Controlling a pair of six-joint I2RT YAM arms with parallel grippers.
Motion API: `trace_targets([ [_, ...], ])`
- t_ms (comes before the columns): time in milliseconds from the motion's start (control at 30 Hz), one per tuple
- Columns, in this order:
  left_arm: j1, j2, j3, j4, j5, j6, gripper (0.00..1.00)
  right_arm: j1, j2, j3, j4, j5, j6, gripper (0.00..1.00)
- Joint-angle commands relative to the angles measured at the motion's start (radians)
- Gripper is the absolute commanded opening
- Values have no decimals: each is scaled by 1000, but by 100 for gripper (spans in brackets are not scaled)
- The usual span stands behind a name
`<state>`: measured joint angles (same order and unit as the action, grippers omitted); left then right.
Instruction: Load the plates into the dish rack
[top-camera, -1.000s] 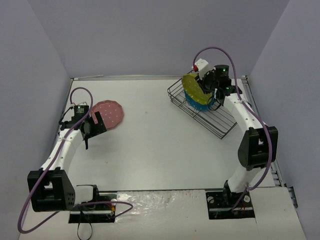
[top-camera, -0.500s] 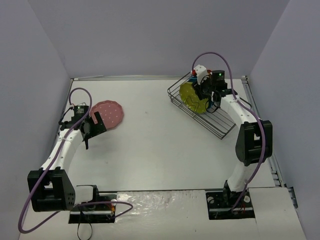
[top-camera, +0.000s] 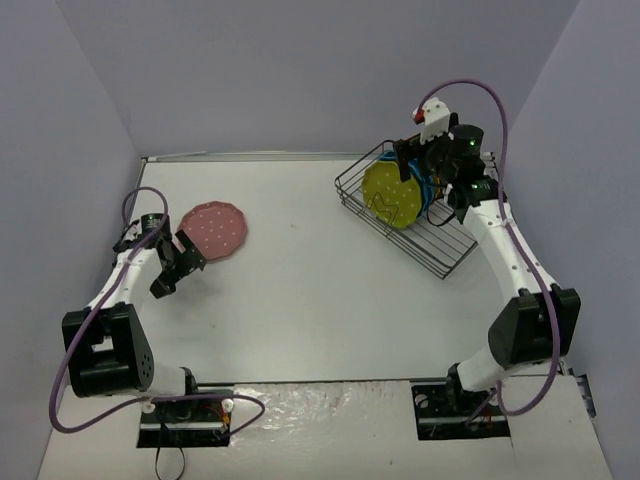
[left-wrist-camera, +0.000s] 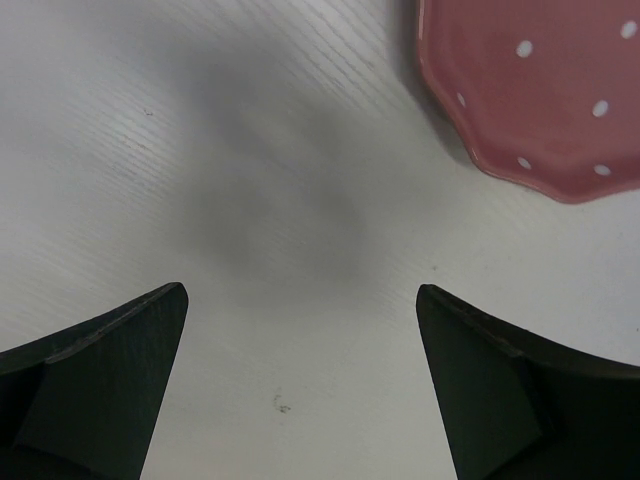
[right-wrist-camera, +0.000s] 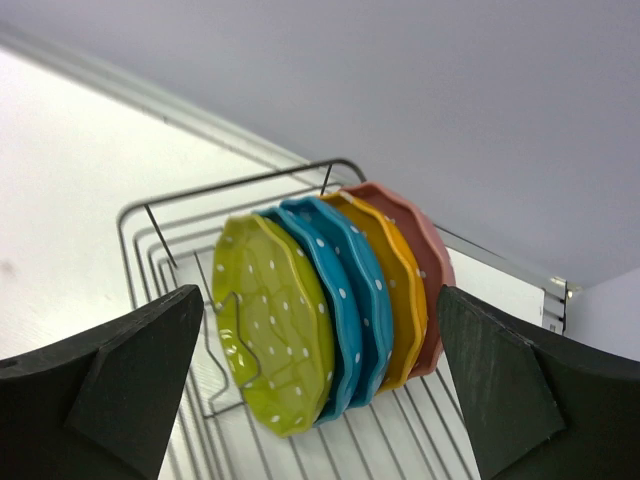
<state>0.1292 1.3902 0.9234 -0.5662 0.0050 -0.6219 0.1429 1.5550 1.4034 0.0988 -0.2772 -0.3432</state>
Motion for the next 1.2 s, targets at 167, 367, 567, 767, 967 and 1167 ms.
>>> trace_targets([
  [167,41,159,135,103,27,-149,93,5,-320,-153,104,56,415,100],
  [367,60,296,252,119,31,-191,85,33,-433,-286,106,13,456,100],
  [567,60,405,316,139,27,-226,75,35,-488,-355,99,-14,460,100],
  [767,61,485,363,131,15,-239,56,37,-484,-372,83,-59,459,100],
  [967,60,518,377,116,4,-237,30,46,-462,-368,79,-89,472,100],
  [1167,58,540,340,119,10,-232,2,74,-429,-355,73,-98,485,100],
])
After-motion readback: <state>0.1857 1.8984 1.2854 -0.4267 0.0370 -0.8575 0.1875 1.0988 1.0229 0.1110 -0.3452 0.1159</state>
